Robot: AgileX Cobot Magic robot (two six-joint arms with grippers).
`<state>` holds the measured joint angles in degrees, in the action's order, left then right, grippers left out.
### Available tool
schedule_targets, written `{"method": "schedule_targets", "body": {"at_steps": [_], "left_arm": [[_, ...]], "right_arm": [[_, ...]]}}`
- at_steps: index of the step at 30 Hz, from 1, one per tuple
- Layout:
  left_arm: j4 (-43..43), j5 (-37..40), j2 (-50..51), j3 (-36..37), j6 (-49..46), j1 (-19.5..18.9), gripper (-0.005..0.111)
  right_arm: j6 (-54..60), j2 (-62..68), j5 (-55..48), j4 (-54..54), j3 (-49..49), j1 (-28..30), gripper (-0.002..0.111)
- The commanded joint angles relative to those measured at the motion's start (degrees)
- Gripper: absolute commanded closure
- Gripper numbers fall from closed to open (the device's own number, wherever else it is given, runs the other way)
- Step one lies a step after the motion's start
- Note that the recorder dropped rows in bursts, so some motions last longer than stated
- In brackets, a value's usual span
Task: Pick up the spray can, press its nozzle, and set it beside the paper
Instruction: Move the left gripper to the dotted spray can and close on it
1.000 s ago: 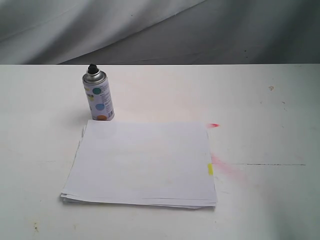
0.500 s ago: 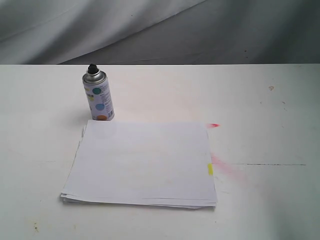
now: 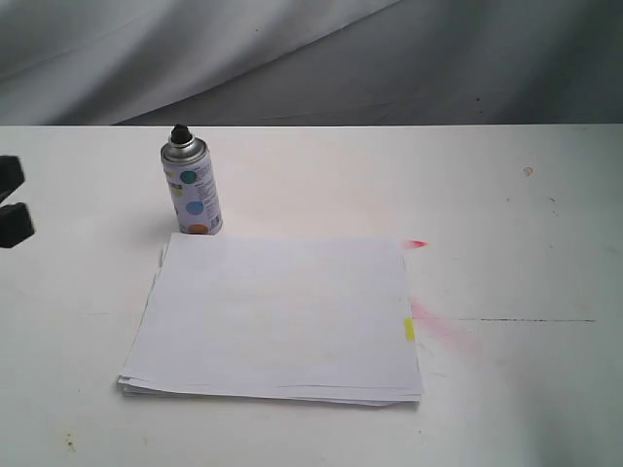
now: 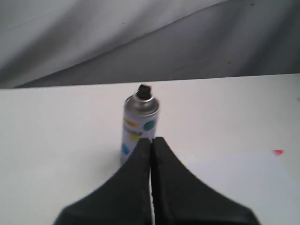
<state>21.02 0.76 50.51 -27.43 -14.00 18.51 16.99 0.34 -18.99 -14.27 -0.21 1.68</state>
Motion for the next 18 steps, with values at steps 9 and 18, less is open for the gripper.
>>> {"method": "schedule_targets", "body": {"at_steps": [9, 18], "left_arm": [[11.9, -23.6, 26.1, -2.1, -1.0, 8.9, 0.107], [5.2, -38.4, 40.6, -2.1, 3.2, 8.9, 0.107]], "right_arm": [[0.1, -0.3, -0.1, 0.7, 0.2, 0.5, 0.108], [0.1, -0.3, -0.1, 0.7, 0.2, 0.5, 0.108]]}}
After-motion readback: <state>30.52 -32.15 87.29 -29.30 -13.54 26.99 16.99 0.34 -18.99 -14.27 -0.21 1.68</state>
